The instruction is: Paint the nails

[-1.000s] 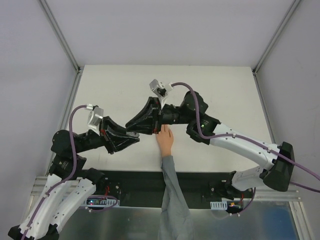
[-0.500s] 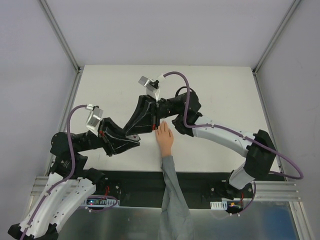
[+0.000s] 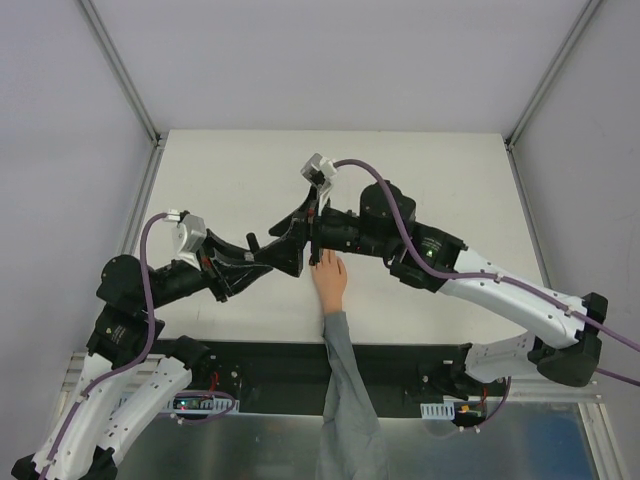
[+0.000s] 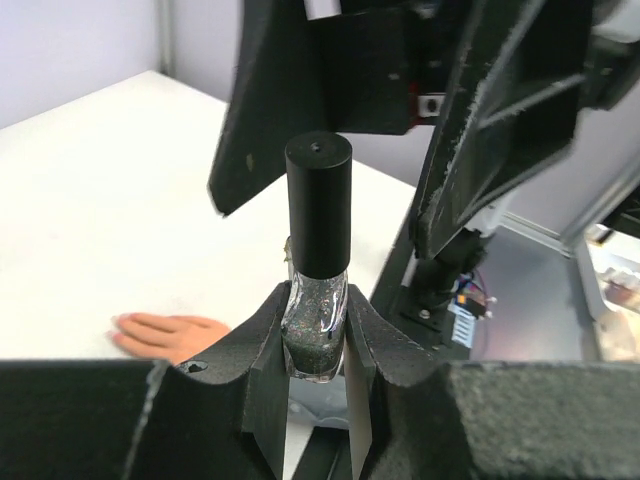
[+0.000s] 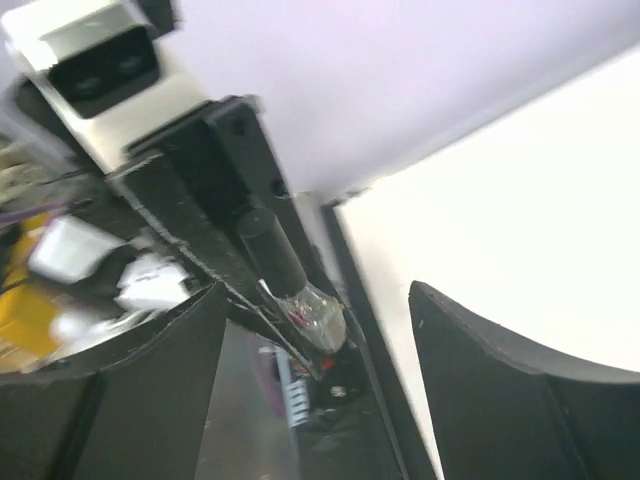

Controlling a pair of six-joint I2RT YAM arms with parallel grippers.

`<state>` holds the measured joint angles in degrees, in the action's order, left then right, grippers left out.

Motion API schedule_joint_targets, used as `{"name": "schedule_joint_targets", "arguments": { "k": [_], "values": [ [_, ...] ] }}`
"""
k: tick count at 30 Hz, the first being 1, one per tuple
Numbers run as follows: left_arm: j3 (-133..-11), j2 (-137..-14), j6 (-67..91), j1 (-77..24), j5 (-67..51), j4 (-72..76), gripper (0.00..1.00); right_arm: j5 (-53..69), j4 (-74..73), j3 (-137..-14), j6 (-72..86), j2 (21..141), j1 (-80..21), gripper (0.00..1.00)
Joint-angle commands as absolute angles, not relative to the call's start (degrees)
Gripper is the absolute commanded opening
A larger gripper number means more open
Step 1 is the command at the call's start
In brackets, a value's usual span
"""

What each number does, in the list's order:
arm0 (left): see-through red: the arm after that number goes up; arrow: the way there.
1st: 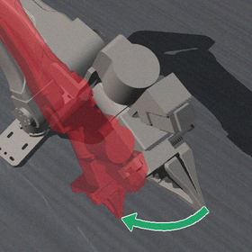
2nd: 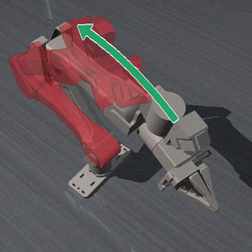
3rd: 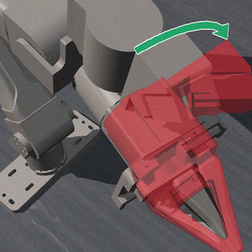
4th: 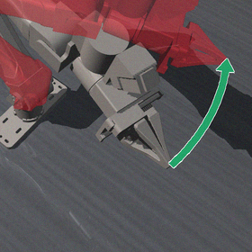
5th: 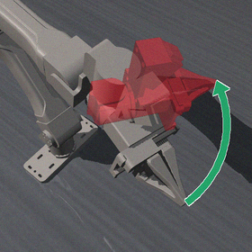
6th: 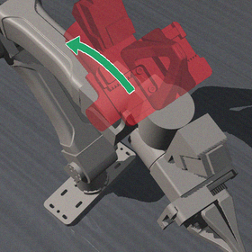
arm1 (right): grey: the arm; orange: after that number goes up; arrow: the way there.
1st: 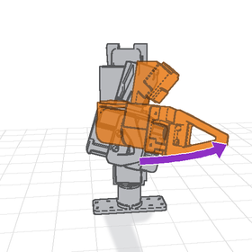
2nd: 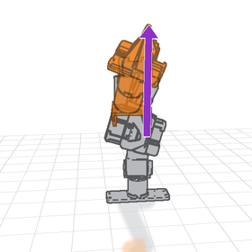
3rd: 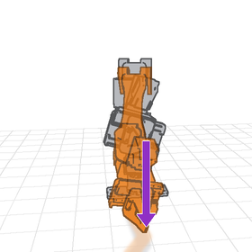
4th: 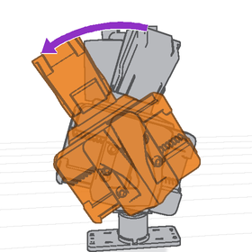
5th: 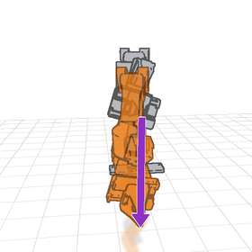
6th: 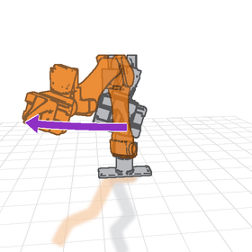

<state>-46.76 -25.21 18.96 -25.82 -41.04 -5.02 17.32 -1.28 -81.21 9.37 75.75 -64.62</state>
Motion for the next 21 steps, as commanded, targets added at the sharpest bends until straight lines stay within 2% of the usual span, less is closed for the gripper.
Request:
{"name": "schedule_joint_targets", "arguments": {
  "k": [1, 6, 7, 17, 21],
  "values": [
    [-48.4, -25.4, 13.6, -25.8, -33.8, -6.5, 0.00, -11.7, -14.3, -88.0, 1.9, 75.1, -72.0, 0.76],
    [-48.5, -26.1, 12.7, -25.9, -33.0, -6.7, 0.00, -29.8, -17.0, -94.6, -1.3, 81.0, -77.9, 0.69],
    [-48.5, -26.0, 12.7, -25.8, -32.9, -6.7, 0.00, -31.4, -17.1, -95.6, -2.1, 81.8, -79.2, 0.64],
    [-48.1, -25.0, 13.4, -25.8, -31.8, -7.2, 0.00, -40.8, -18.2, -107.4, -5.4, 91.9, -83.6, 0.53],
    [-48.1, -24.8, 13.8, -25.8, -32.0, -7.3, 0.00, -41.9, -18.3, -109.7, -5.2, 93.9, -84.0, 0.39]
  ]
}}
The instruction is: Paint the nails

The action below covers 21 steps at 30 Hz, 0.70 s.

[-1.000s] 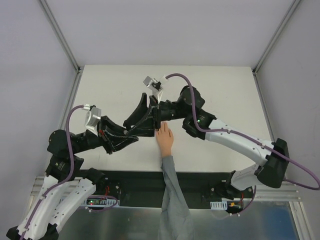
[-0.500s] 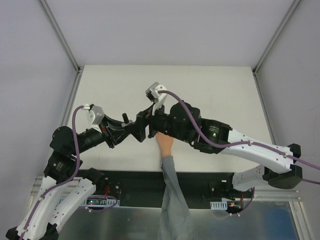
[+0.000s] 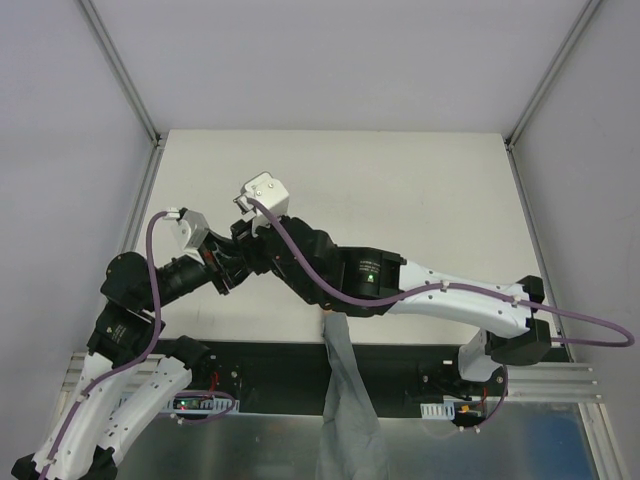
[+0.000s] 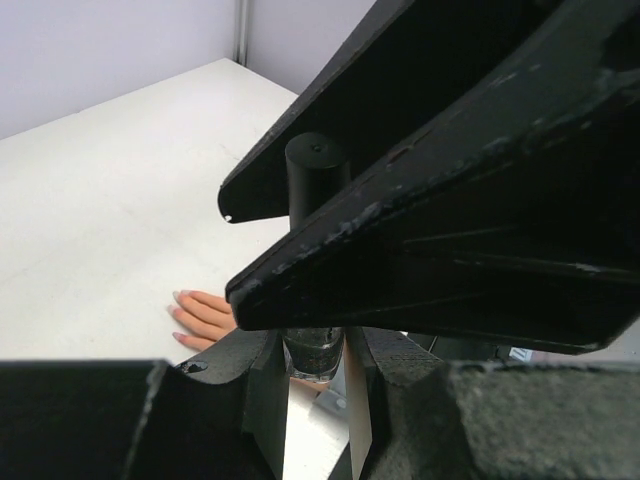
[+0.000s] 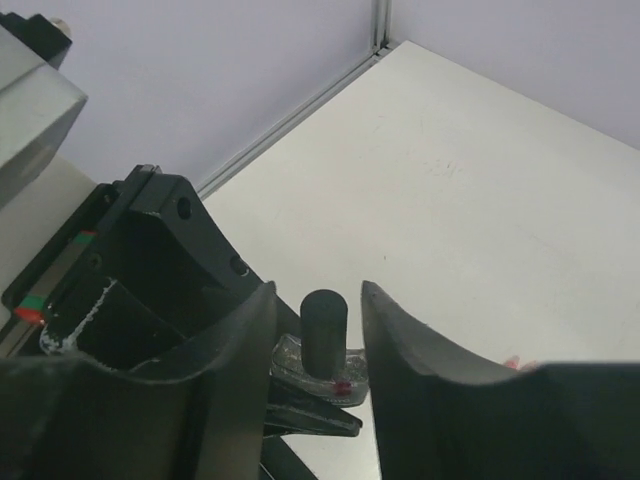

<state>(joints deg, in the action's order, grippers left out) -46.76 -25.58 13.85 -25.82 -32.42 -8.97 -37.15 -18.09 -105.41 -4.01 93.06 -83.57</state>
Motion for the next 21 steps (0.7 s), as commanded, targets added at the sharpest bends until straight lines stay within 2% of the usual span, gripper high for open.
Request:
{"name": "schedule_joint_targets", "arguments": {
  "k": [1, 3, 5, 9, 10, 13, 14, 15, 16, 17, 19, 21],
  "values": [
    [-48.1, -24.8, 13.9, -25.8, -32.0, -7.1, 0.00, -42.3, -18.5, -109.7, -4.8, 94.1, -84.0, 0.38],
    [-48.1, -24.6, 14.0, -25.8, -32.3, -7.2, 0.00, -42.3, -18.6, -109.3, -4.1, 94.0, -84.0, 0.29],
    [-48.2, -24.4, 14.2, -25.8, -33.0, -7.2, 0.00, -41.2, -17.9, -107.5, -3.6, 93.0, -84.0, 0.24],
    [-48.3, -24.0, 14.1, -25.8, -38.6, -7.1, 0.00, -33.4, -13.4, -99.7, -3.2, 87.6, -81.3, 0.00],
    [-48.2, -23.7, 13.9, -25.9, -39.5, -7.1, 0.00, -30.8, -12.2, -97.4, -3.3, 86.4, -80.5, 0.00],
    [-49.0, -23.5, 14.1, -25.8, -46.5, -7.1, 0.00, -7.8, -6.1, -88.9, -4.8, 81.0, -75.0, 0.00],
    [-49.4, -23.7, 14.6, -25.8, -49.3, -6.9, 0.00, 14.3, -0.4, -83.5, -5.3, 79.8, -73.1, 0.00],
    [-49.9, -24.1, 15.3, -25.8, -51.5, -6.0, 0.00, 23.3, 5.8, -80.4, -4.3, 77.7, -69.9, 0.00],
    [-50.0, -24.4, 17.4, -25.9, -57.5, -4.8, 0.00, 38.5, 11.3, -77.8, -0.3, 77.6, -68.3, 0.00],
    [-50.1, -24.8, 18.5, -25.8, -59.9, -2.4, 0.00, 44.2, 18.9, -77.2, 3.9, 78.0, -65.9, 0.00],
    [-50.0, -25.6, 22.1, -25.8, -64.7, -0.2, 0.00, 55.5, 19.4, -80.0, 7.1, 81.6, -64.3, 0.00],
    [-49.7, -25.6, 23.7, -25.8, -65.0, 2.4, 0.00, 58.8, 22.3, -81.3, 10.8, 83.1, -63.3, 0.00]
  ]
}}
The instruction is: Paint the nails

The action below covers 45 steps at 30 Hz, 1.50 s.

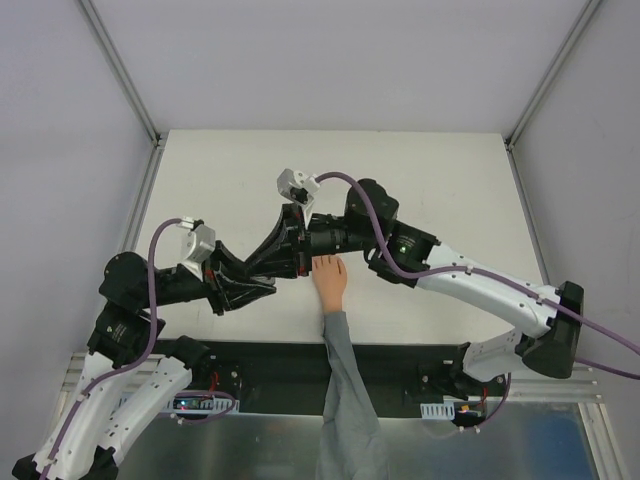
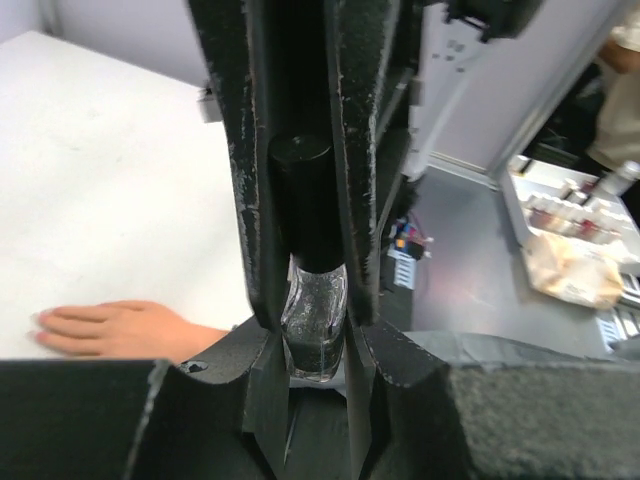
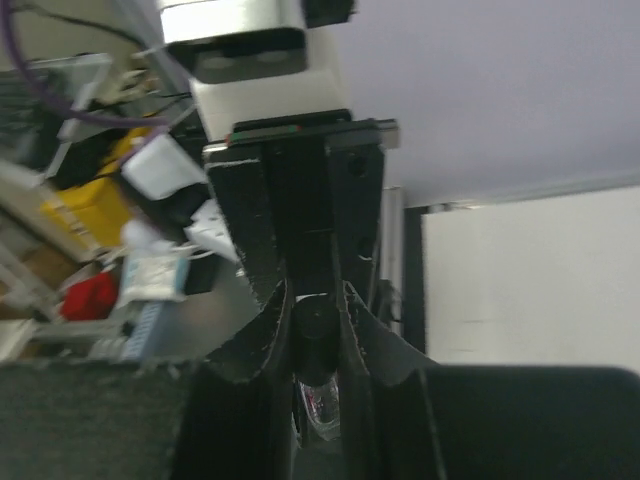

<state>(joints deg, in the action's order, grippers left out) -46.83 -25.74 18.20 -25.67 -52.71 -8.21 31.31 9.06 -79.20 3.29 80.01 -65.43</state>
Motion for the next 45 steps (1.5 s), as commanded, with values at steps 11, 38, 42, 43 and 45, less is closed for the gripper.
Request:
{"name": "schedule_joint_targets", "arguments": {
  "k": [11, 38, 42, 43, 45],
  "values": [
    [-48.3, -24.4, 27.1, -25.8, -59.9, 4.5, 0.00, 61.8, 36.7, -80.9, 25.0, 86.8, -59.7, 0.00],
    [-50.2, -25.0, 10.4, -25.8, -43.2, -11.5, 0.00, -10.0, -29.7, -107.7, -1.5, 86.4, -73.8, 0.66],
    [-50.4, -25.0, 8.6, -25.9, -42.2, -13.7, 0.00, -12.6, -35.1, -113.8, -1.8, 90.0, -74.7, 0.57],
    [-50.4, -24.9, 8.4, -25.8, -41.9, -14.0, 0.00, -12.8, -35.6, -114.4, -2.4, 90.5, -75.1, 0.55],
    [-50.2, -24.9, 7.9, -25.8, -41.7, -14.6, 0.00, -13.9, -37.3, -116.5, -2.7, 92.1, -75.4, 0.51]
  ]
}}
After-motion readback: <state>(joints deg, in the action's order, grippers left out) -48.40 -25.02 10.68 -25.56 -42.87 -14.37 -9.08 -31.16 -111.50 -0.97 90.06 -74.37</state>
